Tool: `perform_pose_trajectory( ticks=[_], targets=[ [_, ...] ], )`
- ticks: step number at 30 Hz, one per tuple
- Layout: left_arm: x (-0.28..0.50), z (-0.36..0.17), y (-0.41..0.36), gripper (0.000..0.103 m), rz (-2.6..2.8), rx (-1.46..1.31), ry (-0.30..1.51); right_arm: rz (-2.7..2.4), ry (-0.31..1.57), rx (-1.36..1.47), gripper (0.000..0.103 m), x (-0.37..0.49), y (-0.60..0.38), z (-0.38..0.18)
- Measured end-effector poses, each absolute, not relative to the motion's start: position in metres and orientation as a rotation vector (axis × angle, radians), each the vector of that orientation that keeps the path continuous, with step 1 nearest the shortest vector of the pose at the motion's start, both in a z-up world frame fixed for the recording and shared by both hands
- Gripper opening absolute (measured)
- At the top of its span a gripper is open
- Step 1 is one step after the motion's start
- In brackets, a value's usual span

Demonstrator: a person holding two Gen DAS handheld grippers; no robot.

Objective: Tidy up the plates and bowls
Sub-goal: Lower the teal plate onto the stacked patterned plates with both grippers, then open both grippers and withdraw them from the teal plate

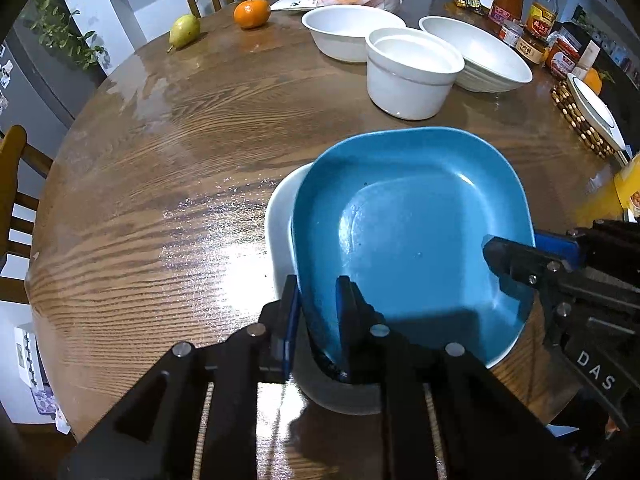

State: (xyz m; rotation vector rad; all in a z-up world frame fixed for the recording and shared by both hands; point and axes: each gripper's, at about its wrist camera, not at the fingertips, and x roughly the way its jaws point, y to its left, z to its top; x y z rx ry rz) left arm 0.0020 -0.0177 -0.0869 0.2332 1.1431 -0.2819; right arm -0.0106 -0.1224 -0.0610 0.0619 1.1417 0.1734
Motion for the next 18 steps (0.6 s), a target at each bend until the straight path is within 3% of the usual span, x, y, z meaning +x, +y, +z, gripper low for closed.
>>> perform_pose_trajectory(
  ticks=[3, 5, 7, 9, 12, 15, 18],
  targets=[
    [0.001, -0.084, -0.019, 0.027, -0.29, 0.233, 1.134, 0.157, 1.131, 0.035, 0.027, -0.011, -0.12, -0.058],
    [0.0, -0.082, -0.019, 0.03, -0.289, 0.239, 1.125, 0.16, 1.122, 0.048, 0.032, -0.012, -0.121, -0.055],
    [0.0, -0.078, -0.019, 0.048, -0.274, 0.249, 1.11, 0.155, 1.111, 0.055, 0.032, -0.012, -0.124, -0.051],
    [0.0, -0.074, -0.016, 0.06, -0.262, 0.246, 1.095, 0.155, 1.1, 0.074, 0.032, -0.012, -0.129, -0.048],
    [0.0, -0.068, -0.013, 0.062, -0.252, 0.234, 1.085, 0.158, 1.091, 0.113, 0.036, -0.013, -0.136, -0.044],
    [-0.001, -0.062, -0.01, 0.078, -0.241, 0.23, 1.072, 0.161, 1.078, 0.156, 0.049, -0.014, -0.145, -0.04],
    [-0.003, -0.054, -0.011, 0.082, -0.235, 0.226, 1.056, 0.164, 1.065, 0.206, 0.05, -0.016, -0.153, -0.036]
  ],
)
